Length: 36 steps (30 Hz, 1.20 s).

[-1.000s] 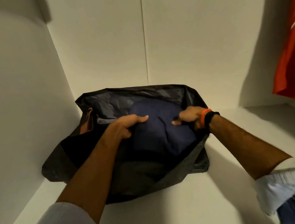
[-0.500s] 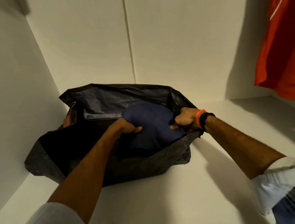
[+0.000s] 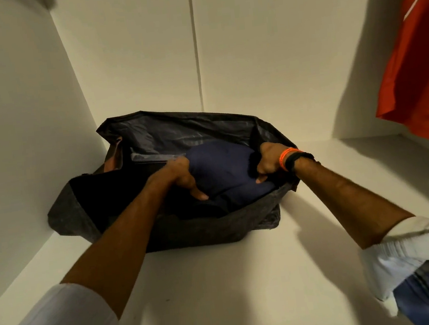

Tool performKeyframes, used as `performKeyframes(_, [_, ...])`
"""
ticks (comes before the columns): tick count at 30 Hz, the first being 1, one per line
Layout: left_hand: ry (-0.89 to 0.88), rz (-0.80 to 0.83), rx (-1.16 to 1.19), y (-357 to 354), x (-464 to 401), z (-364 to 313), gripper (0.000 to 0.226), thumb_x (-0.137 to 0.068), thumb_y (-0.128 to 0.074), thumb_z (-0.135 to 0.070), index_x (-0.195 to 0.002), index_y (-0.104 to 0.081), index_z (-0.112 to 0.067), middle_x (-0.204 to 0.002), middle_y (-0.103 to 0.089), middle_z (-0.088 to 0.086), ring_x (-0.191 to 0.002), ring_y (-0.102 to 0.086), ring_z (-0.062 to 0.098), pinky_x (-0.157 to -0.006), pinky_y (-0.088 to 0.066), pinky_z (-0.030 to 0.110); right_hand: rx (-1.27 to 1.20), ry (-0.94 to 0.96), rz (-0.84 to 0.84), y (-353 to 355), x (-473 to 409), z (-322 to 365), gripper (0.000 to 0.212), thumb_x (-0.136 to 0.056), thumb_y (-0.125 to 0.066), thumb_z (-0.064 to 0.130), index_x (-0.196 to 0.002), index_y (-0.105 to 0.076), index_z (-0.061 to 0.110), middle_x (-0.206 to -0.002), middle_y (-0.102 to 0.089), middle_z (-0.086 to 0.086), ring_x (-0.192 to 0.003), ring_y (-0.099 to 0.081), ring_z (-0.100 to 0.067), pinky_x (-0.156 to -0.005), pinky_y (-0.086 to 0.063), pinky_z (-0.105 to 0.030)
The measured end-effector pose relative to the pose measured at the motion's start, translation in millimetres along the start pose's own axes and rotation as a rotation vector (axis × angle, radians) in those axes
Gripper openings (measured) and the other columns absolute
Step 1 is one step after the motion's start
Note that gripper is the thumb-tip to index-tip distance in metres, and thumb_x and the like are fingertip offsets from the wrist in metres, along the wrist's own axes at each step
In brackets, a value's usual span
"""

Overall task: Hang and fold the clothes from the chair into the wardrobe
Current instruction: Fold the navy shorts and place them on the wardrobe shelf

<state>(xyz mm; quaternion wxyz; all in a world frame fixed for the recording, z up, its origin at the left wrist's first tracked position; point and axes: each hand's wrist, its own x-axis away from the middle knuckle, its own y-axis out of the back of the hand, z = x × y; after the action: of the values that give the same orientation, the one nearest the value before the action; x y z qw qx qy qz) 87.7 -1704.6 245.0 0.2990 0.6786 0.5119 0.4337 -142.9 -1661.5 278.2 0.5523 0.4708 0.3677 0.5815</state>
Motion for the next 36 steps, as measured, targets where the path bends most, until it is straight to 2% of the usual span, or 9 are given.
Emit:
performKeyframes(2, [-0.113, -0.05, 0.045, 3.1, -10.6, -0.2, 0.143, -0.024, -0.081, -0.08, -0.144, -0.043, -0.012, -0.144, -0.05, 0.004, -0.126, -0.053, 0.026, -0.106, -0.045, 0.044, 0.047, 0.104, -0.067, -1.0, -5.9, 9.2, 0.058, -0.082, -0.077, 0.022, -0.132, -0.053, 0.003, -0.133, -0.058, -0.017, -0.122, -0.055, -0.033, -0.096, -0.045, -0.032])
performKeyframes(4, [-0.166, -0.135, -0.024, 4.2, -14.6, -3.9, 0.137, -0.044, -0.066, -0.092, -0.15, -0.034, -0.012, -0.153, -0.039, 0.01, -0.138, -0.042, 0.028, -0.114, -0.035, 0.043, 0.059, 0.216, -0.085, -1.5, -14.0, 19.0, 0.056, -0.089, -0.07, 0.028, -0.136, -0.05, 0.006, -0.138, -0.055, -0.016, -0.126, -0.052, -0.031, -0.101, -0.041, -0.032])
performKeyframes(7, [-0.232, -0.223, -0.232, -2.6, -19.4, -9.9, 0.111, -0.079, -0.068, -0.062, -0.157, -0.007, -0.01, -0.163, -0.006, 0.017, -0.15, -0.012, 0.034, -0.122, -0.014, 0.041, 0.058, 0.27, 0.008, -7.2, -23.9, 27.9, 0.062, -0.096, -0.06, 0.04, -0.147, -0.039, 0.011, -0.148, -0.046, -0.014, -0.134, -0.045, -0.031, -0.109, -0.035, -0.032])
performKeyframes(13, [-0.222, -0.008, -0.265, -14.4, -37.1, -1.6, 0.111, -0.082, -0.068, -0.057, -0.157, 0.002, -0.014, -0.164, 0.01, 0.01, -0.152, 0.004, 0.028, -0.123, -0.008, 0.04, 0.189, 0.156, 0.186, -29.8, -40.3, 20.9, 0.093, -0.093, -0.052, 0.058, -0.158, -0.003, 0.013, -0.165, 0.001, -0.007, -0.152, -0.005, -0.026, -0.121, -0.009, -0.038])
performKeyframes(18, [-0.234, 0.018, -0.211, -10.9, -48.2, 4.4, 0.112, -0.082, -0.067, -0.058, -0.157, 0.006, -0.017, -0.164, 0.013, 0.006, -0.152, 0.008, 0.025, -0.123, -0.006, 0.042, 0.139, 0.146, 0.204, -30.8, -45.6, 22.4, 0.098, -0.093, -0.054, 0.057, -0.157, 0.005, 0.013, -0.165, 0.009, -0.005, -0.152, 0.002, -0.025, -0.121, -0.005, -0.036])
performKeyframes(24, [-0.223, 0.101, -0.314, 11.9, -31.3, 0.1, 0.136, -0.061, -0.075, -0.071, -0.156, 0.011, -0.027, -0.162, 0.023, 0.005, -0.151, 0.006, 0.03, -0.121, -0.015, 0.05, 0.196, 0.162, 0.219, -13.6, -29.9, 28.4, 0.109, -0.077, -0.066, 0.068, -0.157, -0.014, 0.016, -0.165, -0.012, -0.004, -0.15, -0.016, -0.027, -0.121, -0.016, -0.039])
performKeyframes(29, [-0.24, 0.157, -0.391, -3.0, -19.9, 0.4, 0.133, -0.066, -0.079, -0.062, -0.156, 0.011, -0.025, -0.16, 0.029, 0.004, -0.151, 0.007, 0.033, -0.12, -0.019, 0.052, 0.254, 0.16, 0.157, -32.9, -26.1, 28.3, 0.112, -0.074, -0.075, 0.06, -0.157, -0.016, 0.013, -0.165, -0.009, -0.008, -0.15, -0.017, -0.031, -0.121, -0.017, -0.04])
performKeyframes(31, [-0.241, 0.127, -0.346, -7.4, -21.8, 2.5, 0.133, -0.066, -0.08, -0.06, -0.157, 0.01, -0.023, -0.16, 0.029, 0.005, -0.151, 0.006, 0.033, -0.119, -0.021, 0.052, 0.244, 0.162, 0.131, -35.7, -26.9, 28.6, 0.111, -0.069, -0.078, 0.062, -0.154, -0.026, 0.014, -0.161, -0.023, -0.01, -0.146, -0.026, -0.032, -0.12, -0.023, -0.043])
performKeyframes(36, [-0.255, 0.122, -0.31, 5.0, -7.3, 9.2, 0.123, -0.07, -0.076, -0.063, -0.158, -0.004, -0.016, -0.165, 0.01, 0.007, -0.151, -0.007, 0.029, -0.121, -0.02, 0.044, 0.093, 0.31, 0.066, -21.1, -4.1, 36.3, 0.072, -0.071, -0.081, 0.054, -0.132, -0.062, 0.019, -0.132, -0.062, 0.002, -0.121, -0.057, -0.019, -0.102, -0.039, -0.024])
